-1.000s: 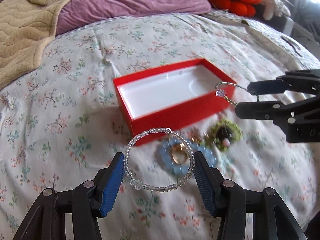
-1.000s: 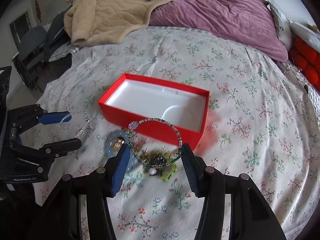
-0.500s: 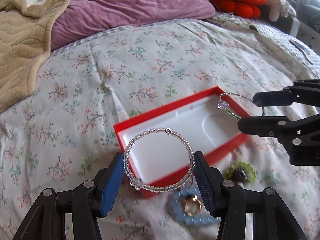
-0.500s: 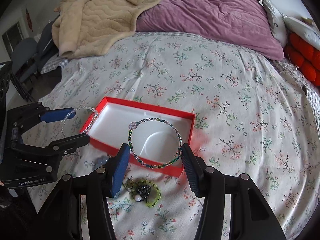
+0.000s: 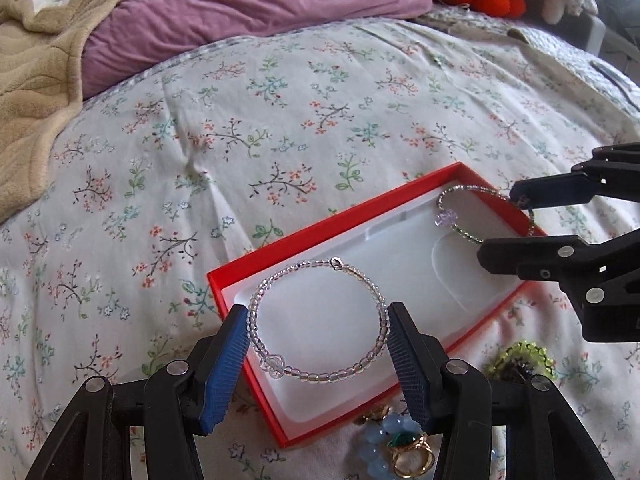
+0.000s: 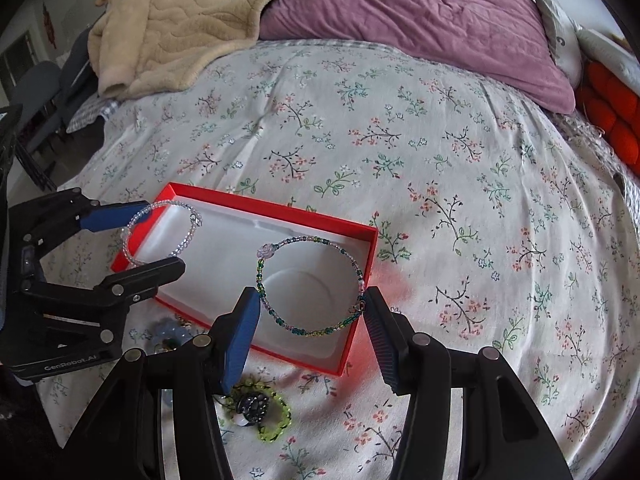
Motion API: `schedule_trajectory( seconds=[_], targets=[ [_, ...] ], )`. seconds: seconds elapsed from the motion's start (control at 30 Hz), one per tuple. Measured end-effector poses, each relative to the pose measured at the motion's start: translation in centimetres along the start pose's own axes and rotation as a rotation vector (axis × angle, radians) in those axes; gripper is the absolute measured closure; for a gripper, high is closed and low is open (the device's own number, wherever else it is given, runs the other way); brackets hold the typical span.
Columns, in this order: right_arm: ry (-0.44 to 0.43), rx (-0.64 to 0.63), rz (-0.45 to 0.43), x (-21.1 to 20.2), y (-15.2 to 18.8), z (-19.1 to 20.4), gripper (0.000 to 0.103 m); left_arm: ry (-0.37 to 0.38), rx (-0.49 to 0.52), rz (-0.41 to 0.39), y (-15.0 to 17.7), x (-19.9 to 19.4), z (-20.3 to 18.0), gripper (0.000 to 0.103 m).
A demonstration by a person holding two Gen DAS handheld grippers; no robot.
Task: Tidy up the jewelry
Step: 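Lower both bracelets into the red box and open both grippers, then withdraw both open grippers from the box toward the remaining jewelry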
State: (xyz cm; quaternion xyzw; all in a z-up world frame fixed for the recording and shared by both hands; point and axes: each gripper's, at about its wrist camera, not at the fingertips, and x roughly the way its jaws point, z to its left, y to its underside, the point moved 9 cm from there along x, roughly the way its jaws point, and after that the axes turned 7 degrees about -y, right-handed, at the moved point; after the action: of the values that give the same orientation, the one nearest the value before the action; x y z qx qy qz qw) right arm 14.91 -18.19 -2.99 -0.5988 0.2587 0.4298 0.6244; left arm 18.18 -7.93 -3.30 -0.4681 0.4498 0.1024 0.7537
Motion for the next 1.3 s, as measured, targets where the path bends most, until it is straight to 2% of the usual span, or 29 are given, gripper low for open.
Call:
schedule_trajectory(
  seconds=[0.17,0.43,0.5,0.83,1.07,1.3],
  targets=[
    [0.002,-0.001,-0.002,0.2,-0.1,-0.2,0.046,-0.011,0.03,0.001,0.2,0.2,-0.4,0.044],
    [0.005,-0.001,0.025,0.5,0.2,-0.1,0.041,-0.028,0.053,-0.004,0.3,-0.3,-0.6,0.036],
    [0.008,0.003,0.027,0.3,0.3,-0.1,0.039,-0.039,0.049,-0.005,0.3,-0.7,-0.5,0.03],
    [0.001,0.028,-0.003,-2.7,1.0,0.0,0.035,-0.058,0.034,0.006,1.1,-3.0,-0.8,0.02],
    [0.025,0.087,0.03,-4.3,2.5,-0.3,0.031,-0.091,-0.045,0.081,2.6,-4.5,-0.8,0.014],
    [0.05,0.131,0.078,-5.6,5.4,-0.6,0.03,-0.123,-0.126,0.161,6.0,-5.2,-1.2,0.012]
  ],
)
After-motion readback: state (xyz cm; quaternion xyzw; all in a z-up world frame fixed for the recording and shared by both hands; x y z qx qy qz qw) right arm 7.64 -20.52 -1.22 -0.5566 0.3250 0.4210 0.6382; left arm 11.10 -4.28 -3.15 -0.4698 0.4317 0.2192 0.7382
